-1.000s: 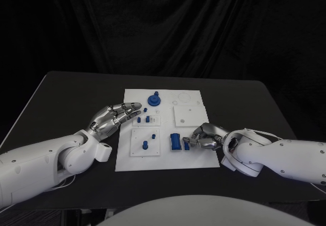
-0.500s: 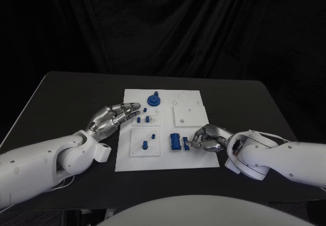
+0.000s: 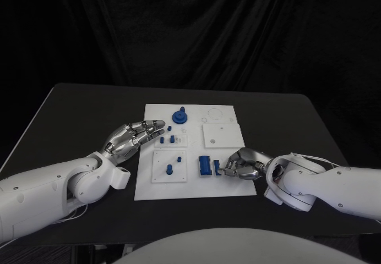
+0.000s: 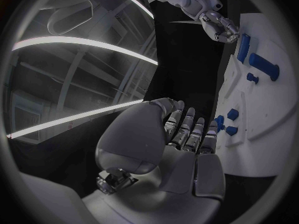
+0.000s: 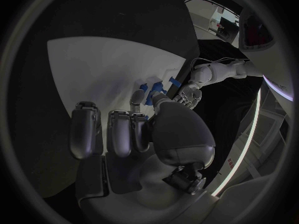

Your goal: Assemble the parts on the task board

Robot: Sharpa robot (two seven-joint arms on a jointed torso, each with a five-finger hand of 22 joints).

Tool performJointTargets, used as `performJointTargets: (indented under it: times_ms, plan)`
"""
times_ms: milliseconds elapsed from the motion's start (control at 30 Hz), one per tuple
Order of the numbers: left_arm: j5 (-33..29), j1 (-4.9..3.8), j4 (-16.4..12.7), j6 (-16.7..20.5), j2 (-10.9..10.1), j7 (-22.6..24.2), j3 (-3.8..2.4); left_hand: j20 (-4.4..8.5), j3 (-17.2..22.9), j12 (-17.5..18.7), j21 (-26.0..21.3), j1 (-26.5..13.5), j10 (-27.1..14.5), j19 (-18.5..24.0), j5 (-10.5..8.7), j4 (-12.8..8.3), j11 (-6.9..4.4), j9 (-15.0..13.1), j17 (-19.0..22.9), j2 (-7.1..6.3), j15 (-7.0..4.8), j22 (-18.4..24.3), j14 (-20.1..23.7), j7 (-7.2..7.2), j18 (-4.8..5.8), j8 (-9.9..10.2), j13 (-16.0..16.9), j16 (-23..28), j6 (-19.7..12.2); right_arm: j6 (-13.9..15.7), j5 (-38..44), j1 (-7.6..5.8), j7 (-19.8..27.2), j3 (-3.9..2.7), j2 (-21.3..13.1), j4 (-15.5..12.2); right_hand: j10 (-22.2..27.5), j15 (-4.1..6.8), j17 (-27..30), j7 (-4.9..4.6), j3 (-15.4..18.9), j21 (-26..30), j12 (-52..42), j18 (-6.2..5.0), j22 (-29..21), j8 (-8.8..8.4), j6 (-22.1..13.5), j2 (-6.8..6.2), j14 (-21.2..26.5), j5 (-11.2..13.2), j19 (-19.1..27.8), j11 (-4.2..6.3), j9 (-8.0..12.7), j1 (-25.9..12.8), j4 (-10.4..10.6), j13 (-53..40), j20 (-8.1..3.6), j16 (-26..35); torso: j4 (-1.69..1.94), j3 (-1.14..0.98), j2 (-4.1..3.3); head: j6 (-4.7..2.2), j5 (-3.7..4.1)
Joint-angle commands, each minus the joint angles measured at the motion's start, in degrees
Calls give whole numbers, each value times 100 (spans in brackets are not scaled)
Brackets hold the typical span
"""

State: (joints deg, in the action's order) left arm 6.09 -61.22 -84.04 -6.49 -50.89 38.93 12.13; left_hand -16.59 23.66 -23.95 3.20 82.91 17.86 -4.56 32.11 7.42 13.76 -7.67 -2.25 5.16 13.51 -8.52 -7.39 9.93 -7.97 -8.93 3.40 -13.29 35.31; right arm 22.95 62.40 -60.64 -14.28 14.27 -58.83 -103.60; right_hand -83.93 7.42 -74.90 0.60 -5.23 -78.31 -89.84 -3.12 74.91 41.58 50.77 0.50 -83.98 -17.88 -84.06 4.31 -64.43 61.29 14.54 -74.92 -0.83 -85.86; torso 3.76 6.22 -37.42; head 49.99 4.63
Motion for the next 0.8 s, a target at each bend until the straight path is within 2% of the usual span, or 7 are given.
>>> performJointTargets:
  times_ms: [33, 167, 267, 467, 800]
  plan:
    - [-16, 10, -11, -78, 8, 158, -4, 0, 36, -39, 11, -40, 25, -32, -38, 2, 30, -7, -5, 15, 28, 5, -10, 298, 115, -36, 8, -32, 30, -163, 9, 13, -136, 0, 11, 17, -607, 44, -308, 42, 20, 13, -16, 12, 1111, 27, 16, -12, -397, 41, -219, 46, -14, 70, -13, -1508, -54, 29, 13, -7, 4, 1, 22]
    - [-16, 11, -12, -81, 10, 156, -4, 0, 36, -39, 11, -40, 25, -32, -38, 2, 30, -7, -5, 15, 28, 5, -10, 298, 115, -36, 8, -32, 30, -193, 14, 14, -157, 0, 33, 49, -607, 53, -302, 53, 19, 29, -16, 8, 1106, 47, 13, -15, -396, 69, -215, 57, -34, 132, -56, -1508, -62, 32, 13, -9, 0, 1, 14]
    - [-16, 12, -15, -83, 4, 154, -4, 0, 36, -39, 11, -40, 25, -32, -38, 2, 30, -7, -5, 15, 28, 5, -10, 298, 115, -36, 8, -32, 30, -191, 16, 17, -173, 0, 56, 68, -607, 59, -294, 60, 14, 26, -16, 9, 1107, 56, 6, -15, -394, 86, -216, 64, -46, 187, -95, -1508, -69, 36, 9, 1, -1, 1, 10]
    - [-16, 14, -21, -82, -6, 152, -4, 0, 36, -39, 11, -40, 25, -32, -38, 2, 30, -7, -5, 15, 28, 5, -10, 298, 115, -36, 8, -32, 30, -181, 17, 25, -194, 0, 116, 122, -607, 71, -269, 73, -12, 53, -16, 3, 1098, 73, 0, 3, -389, 103, -208, 76, -66, 307, -177, -1508, -79, 46, 2, 5, -3, 1, 6]
    - [-16, 16, -23, -85, 4, 153, -4, 0, 41, -42, 10, -43, 30, -30, -43, 3, 34, -8, -5, 14, 31, 8, -8, 299, 119, -37, 8, -30, 31, -162, 21, 31, -213, 0, 169, 206, -607, 80, -241, 84, -53, 77, -16, -2, 1090, 88, 3, 50, -384, 149, -201, 87, -81, 424, -250, -1508, -90, 58, 12, -1, 0, 1, 20]
